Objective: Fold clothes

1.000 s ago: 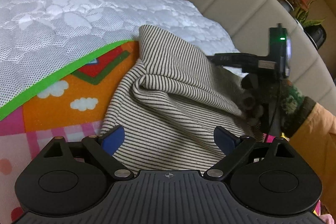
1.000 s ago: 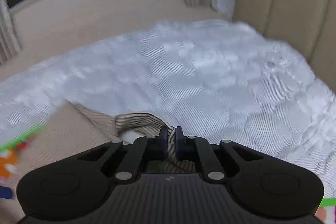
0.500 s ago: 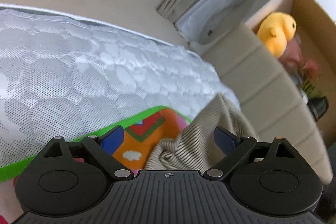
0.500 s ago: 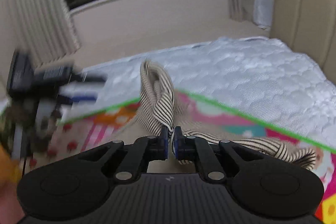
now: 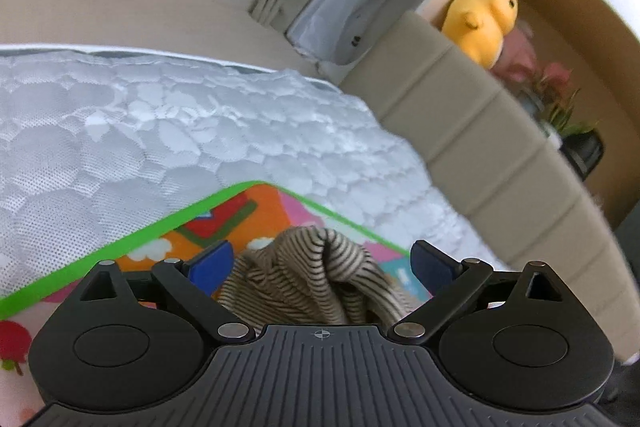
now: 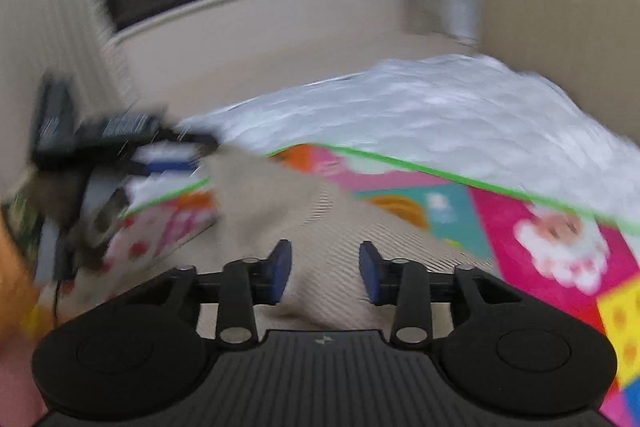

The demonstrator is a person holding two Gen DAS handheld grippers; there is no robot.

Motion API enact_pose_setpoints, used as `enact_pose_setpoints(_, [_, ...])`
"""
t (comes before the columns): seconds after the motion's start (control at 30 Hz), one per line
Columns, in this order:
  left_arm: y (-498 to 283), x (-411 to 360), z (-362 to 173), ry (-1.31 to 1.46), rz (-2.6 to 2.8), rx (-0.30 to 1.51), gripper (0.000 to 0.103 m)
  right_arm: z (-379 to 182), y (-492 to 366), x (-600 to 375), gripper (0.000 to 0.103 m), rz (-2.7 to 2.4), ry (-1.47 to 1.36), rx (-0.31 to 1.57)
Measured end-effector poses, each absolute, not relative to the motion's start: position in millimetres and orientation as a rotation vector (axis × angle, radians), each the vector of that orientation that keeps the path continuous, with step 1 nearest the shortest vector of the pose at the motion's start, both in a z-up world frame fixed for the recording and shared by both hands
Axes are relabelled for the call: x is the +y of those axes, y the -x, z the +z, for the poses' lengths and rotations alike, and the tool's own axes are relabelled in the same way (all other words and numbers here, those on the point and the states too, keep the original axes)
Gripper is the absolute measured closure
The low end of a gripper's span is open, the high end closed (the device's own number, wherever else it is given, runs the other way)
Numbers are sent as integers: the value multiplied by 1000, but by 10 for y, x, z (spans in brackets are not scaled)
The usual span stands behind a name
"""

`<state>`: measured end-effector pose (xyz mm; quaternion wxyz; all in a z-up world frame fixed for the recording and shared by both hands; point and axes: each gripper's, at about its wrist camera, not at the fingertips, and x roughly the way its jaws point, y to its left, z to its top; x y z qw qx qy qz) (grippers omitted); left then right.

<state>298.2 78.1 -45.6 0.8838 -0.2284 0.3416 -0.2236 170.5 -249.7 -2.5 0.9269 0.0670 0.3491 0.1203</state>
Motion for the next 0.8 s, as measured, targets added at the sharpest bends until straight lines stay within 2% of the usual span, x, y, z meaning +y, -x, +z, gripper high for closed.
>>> enact_pose_setpoints(0.1, [-2996,680,-577,381,-436,773,33,-325,-1713,-2656,65,126,-190,740])
enact_pose_setpoints(0.17, [-2991,630,-674,316,-422,842,39,-466,-1707,-2728,62,73,-201,756])
enact_pose_setpoints(0.23, [-2977,605,-745,253,-409,893,39,-430,-1707,-2788,59,56,-227,752])
enact_pose_setpoints(0.3, [-2958,610,-784,204,-399,922,36,-332,-1694,-2823,46,10,-222,723])
enact_pose_setpoints(0.37, [-2931,687,-698,234,-400,896,33,-246,-1676,-2850,26,-35,-224,687])
enact_pose_setpoints(0.47, [-2911,805,-537,346,-434,825,11,-351,-1721,-2932,22,-18,-316,750])
enact_pose_setpoints(0.53, [-2919,803,-520,412,-475,815,9,-508,-1779,-2964,23,2,-390,818])
enact_pose_setpoints(0.63, [-2963,677,-662,414,-500,870,9,-617,-1856,-2933,54,65,-432,827])
enact_pose_setpoints(0.67, [-2977,640,-712,404,-493,883,13,-556,-1892,-2879,66,67,-391,790])
enact_pose_setpoints(0.73, [-3002,573,-801,390,-483,905,34,-418,-1957,-2777,77,73,-302,701])
enact_pose_setpoints(0.77, [-2999,576,-803,408,-494,897,46,-326,-1968,-2746,78,80,-247,637])
enact_pose_setpoints(0.8, [-2993,581,-795,423,-508,886,53,-280,-1980,-2741,78,75,-207,600])
